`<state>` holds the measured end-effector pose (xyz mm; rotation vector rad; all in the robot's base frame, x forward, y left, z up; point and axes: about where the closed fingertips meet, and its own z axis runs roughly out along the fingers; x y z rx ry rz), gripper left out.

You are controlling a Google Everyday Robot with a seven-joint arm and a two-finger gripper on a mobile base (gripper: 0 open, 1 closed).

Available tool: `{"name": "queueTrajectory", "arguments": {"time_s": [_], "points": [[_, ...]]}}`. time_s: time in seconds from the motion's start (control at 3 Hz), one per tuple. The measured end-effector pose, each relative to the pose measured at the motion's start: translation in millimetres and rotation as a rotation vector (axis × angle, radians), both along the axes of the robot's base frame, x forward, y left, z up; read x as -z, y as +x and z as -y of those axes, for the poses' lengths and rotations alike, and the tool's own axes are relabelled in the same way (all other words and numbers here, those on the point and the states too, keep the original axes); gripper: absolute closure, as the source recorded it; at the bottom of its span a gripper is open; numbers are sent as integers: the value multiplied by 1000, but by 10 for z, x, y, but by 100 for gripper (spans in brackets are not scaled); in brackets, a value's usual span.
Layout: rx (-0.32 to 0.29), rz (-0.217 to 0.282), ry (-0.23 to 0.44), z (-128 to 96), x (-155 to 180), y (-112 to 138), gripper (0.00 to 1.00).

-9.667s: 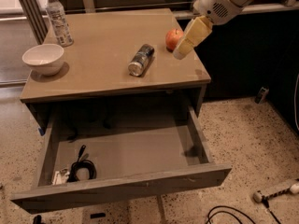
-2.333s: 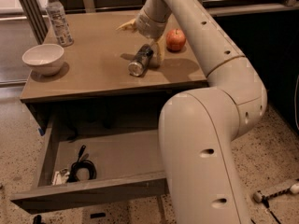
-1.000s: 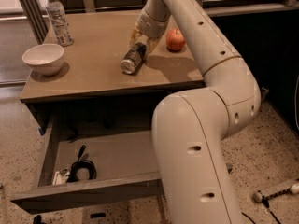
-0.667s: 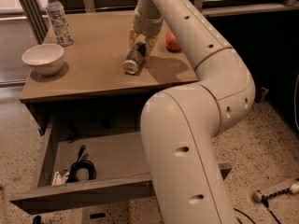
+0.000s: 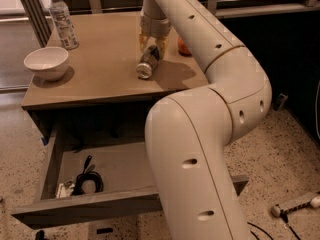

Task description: Place redbull can into top drawer

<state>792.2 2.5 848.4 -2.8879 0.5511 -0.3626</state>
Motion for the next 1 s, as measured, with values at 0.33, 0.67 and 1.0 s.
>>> {"name": "queueTrajectory", "arguments": {"time_s": [0.33, 0.67, 1.0], "points": [[0, 0, 0, 0, 0, 0, 100], [8, -8, -9, -3, 33, 9, 100], [17, -21, -24, -2, 60, 9, 100]]}}
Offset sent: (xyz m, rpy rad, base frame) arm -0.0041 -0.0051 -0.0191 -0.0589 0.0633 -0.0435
